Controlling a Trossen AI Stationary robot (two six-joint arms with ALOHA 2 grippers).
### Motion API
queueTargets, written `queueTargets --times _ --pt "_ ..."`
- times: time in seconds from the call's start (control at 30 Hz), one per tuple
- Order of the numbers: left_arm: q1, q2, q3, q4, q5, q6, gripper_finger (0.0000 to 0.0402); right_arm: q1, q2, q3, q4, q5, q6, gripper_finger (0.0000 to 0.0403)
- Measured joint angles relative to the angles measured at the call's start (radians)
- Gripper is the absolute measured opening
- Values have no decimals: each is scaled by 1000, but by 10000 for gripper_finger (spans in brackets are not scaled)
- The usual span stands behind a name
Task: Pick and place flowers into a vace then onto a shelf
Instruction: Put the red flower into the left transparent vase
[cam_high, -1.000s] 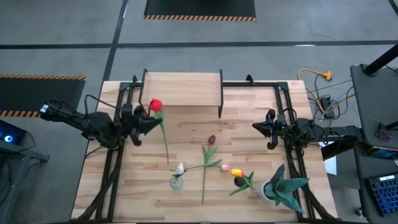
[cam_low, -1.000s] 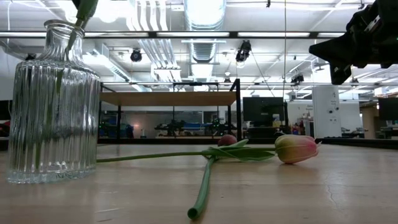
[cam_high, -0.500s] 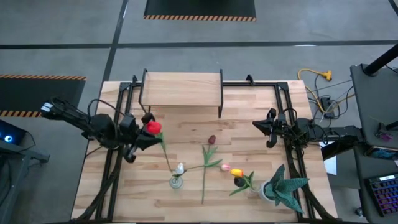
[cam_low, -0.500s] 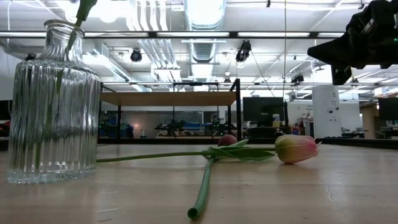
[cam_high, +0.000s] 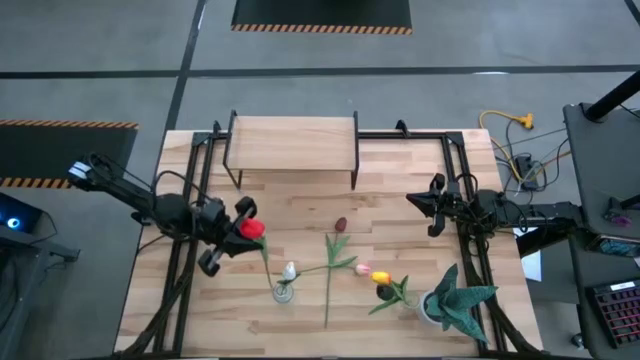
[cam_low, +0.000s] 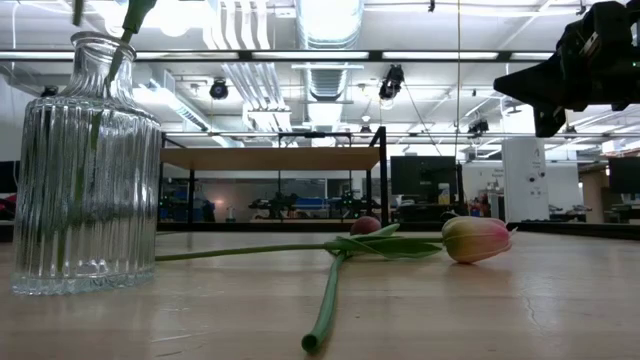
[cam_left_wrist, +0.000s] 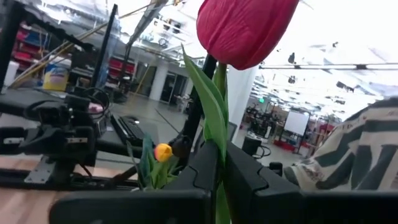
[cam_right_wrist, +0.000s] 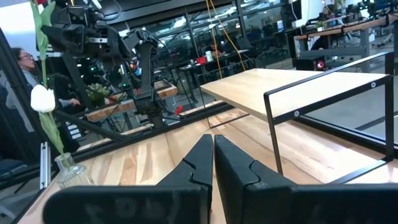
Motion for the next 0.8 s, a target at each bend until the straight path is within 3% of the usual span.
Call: queueTargets --times 0.8 --pt "0 95 -2 113 51 56 0 0 1 0 -1 0 0 9"
